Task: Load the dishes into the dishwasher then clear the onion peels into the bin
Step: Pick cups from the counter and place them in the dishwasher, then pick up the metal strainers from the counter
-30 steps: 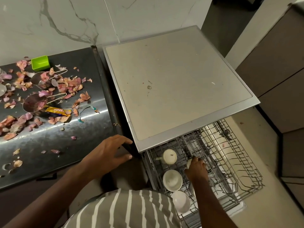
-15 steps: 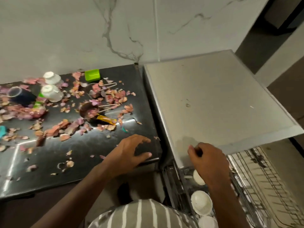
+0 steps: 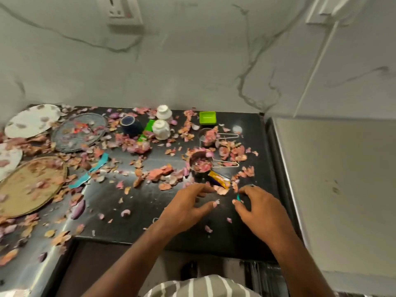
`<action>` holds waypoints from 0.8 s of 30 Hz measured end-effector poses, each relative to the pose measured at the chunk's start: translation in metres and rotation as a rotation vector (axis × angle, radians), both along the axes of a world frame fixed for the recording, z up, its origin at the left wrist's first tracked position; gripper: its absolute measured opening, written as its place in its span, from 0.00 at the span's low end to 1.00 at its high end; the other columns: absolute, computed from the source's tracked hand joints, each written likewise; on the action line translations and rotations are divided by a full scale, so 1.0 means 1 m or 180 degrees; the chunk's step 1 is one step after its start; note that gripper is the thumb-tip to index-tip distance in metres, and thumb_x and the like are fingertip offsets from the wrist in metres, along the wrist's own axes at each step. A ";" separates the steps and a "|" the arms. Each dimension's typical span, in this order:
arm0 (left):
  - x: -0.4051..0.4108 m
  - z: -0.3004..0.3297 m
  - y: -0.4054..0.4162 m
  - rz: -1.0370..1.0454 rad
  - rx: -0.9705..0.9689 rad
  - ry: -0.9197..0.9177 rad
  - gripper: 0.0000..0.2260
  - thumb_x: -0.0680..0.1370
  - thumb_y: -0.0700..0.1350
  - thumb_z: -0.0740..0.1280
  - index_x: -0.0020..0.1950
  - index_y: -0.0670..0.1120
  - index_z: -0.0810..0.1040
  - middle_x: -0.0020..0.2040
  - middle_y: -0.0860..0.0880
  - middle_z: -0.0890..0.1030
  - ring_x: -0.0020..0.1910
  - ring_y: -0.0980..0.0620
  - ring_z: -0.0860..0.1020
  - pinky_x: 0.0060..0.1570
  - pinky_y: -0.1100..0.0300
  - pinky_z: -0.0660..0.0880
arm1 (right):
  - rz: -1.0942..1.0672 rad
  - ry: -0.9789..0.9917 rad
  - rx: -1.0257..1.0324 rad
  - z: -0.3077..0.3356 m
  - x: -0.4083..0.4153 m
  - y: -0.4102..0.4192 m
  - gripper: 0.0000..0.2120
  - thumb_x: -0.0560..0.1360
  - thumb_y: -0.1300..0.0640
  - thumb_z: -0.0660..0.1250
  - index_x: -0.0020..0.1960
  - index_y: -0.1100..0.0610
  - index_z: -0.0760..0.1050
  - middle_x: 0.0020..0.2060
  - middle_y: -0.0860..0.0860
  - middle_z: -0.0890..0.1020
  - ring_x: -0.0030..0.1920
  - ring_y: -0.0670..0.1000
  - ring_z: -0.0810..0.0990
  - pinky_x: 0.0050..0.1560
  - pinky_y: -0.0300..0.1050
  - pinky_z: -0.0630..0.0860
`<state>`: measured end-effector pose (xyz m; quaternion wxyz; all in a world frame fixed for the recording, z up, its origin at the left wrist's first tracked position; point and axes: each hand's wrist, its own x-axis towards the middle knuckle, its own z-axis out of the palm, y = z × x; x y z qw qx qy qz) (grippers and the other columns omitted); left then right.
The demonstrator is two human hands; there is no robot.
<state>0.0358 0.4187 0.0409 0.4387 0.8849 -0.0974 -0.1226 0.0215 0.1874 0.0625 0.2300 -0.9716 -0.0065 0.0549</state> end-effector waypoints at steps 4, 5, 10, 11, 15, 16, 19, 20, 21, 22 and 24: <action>0.015 -0.004 0.031 0.0242 0.0167 -0.0163 0.16 0.79 0.54 0.73 0.66 0.56 0.79 0.60 0.60 0.80 0.60 0.63 0.77 0.62 0.56 0.78 | 0.0303 0.0775 -0.0565 -0.003 0.024 0.042 0.17 0.80 0.38 0.65 0.60 0.49 0.78 0.56 0.50 0.83 0.57 0.55 0.82 0.54 0.51 0.78; 0.021 -0.005 0.037 0.0283 0.0256 -0.0231 0.16 0.79 0.53 0.73 0.65 0.56 0.79 0.60 0.59 0.80 0.60 0.62 0.77 0.63 0.56 0.77 | 0.0374 0.1001 -0.0707 -0.005 0.027 0.049 0.17 0.80 0.38 0.65 0.59 0.49 0.78 0.57 0.51 0.83 0.57 0.55 0.82 0.53 0.50 0.77; 0.055 -0.006 0.044 0.0215 0.0846 -0.0732 0.14 0.81 0.48 0.71 0.66 0.55 0.79 0.62 0.56 0.80 0.59 0.59 0.77 0.62 0.59 0.76 | 0.0484 0.1496 -0.1026 -0.007 0.035 0.067 0.18 0.81 0.39 0.65 0.62 0.50 0.79 0.61 0.52 0.81 0.61 0.56 0.80 0.57 0.52 0.77; 0.062 -0.006 0.042 0.0161 0.0970 -0.0814 0.14 0.81 0.48 0.70 0.67 0.55 0.79 0.62 0.56 0.80 0.58 0.58 0.77 0.60 0.59 0.77 | 0.0475 0.1539 -0.1055 -0.007 0.036 0.070 0.18 0.81 0.39 0.65 0.62 0.50 0.79 0.61 0.52 0.81 0.61 0.56 0.80 0.58 0.52 0.77; 0.084 -0.012 0.030 -0.0130 0.1431 -0.0962 0.14 0.83 0.48 0.68 0.69 0.55 0.78 0.63 0.55 0.79 0.58 0.53 0.79 0.55 0.55 0.79 | 0.0352 0.1633 -0.1092 -0.006 0.039 0.079 0.17 0.81 0.41 0.66 0.62 0.52 0.79 0.60 0.52 0.81 0.60 0.56 0.80 0.59 0.54 0.78; 0.087 -0.014 0.028 -0.0176 0.1515 -0.0992 0.13 0.83 0.47 0.67 0.67 0.54 0.79 0.61 0.54 0.79 0.57 0.53 0.80 0.54 0.55 0.80 | 0.0355 0.1641 -0.1110 -0.005 0.039 0.082 0.17 0.81 0.41 0.66 0.62 0.52 0.79 0.60 0.53 0.81 0.60 0.56 0.80 0.58 0.54 0.78; 0.093 -0.016 0.024 -0.0232 0.1616 -0.1036 0.09 0.84 0.45 0.65 0.63 0.52 0.81 0.57 0.53 0.81 0.52 0.53 0.80 0.51 0.55 0.80 | 0.0345 0.1602 -0.1181 -0.005 0.038 0.089 0.18 0.82 0.43 0.66 0.64 0.53 0.78 0.61 0.54 0.81 0.61 0.56 0.79 0.58 0.54 0.77; 0.094 -0.016 0.024 -0.0243 0.1635 -0.1040 0.09 0.84 0.45 0.66 0.62 0.52 0.81 0.57 0.52 0.80 0.50 0.53 0.80 0.50 0.55 0.81 | 0.0341 0.1596 -0.1190 -0.004 0.037 0.091 0.18 0.82 0.43 0.66 0.65 0.54 0.78 0.61 0.54 0.81 0.61 0.57 0.79 0.58 0.54 0.76; 0.094 -0.014 0.025 -0.0231 0.1628 -0.1057 0.08 0.83 0.45 0.67 0.61 0.52 0.80 0.57 0.53 0.80 0.49 0.53 0.80 0.49 0.55 0.81 | 0.0341 0.1572 -0.1191 -0.003 0.037 0.092 0.18 0.82 0.43 0.66 0.65 0.54 0.78 0.62 0.55 0.81 0.62 0.57 0.79 0.58 0.54 0.76; 0.094 -0.013 0.025 -0.0215 0.1589 -0.1069 0.07 0.83 0.45 0.67 0.61 0.53 0.79 0.57 0.53 0.79 0.48 0.53 0.79 0.49 0.54 0.81 | 0.0320 0.1541 -0.1187 -0.003 0.036 0.091 0.18 0.82 0.43 0.66 0.65 0.54 0.78 0.63 0.55 0.80 0.63 0.58 0.79 0.58 0.55 0.76; 0.091 -0.006 0.026 -0.0027 0.1224 -0.1004 0.07 0.82 0.45 0.67 0.59 0.53 0.78 0.56 0.55 0.78 0.48 0.55 0.79 0.48 0.55 0.80 | 0.0281 0.1447 -0.1154 -0.002 0.034 0.089 0.19 0.82 0.43 0.66 0.67 0.53 0.78 0.64 0.55 0.80 0.64 0.59 0.78 0.60 0.56 0.76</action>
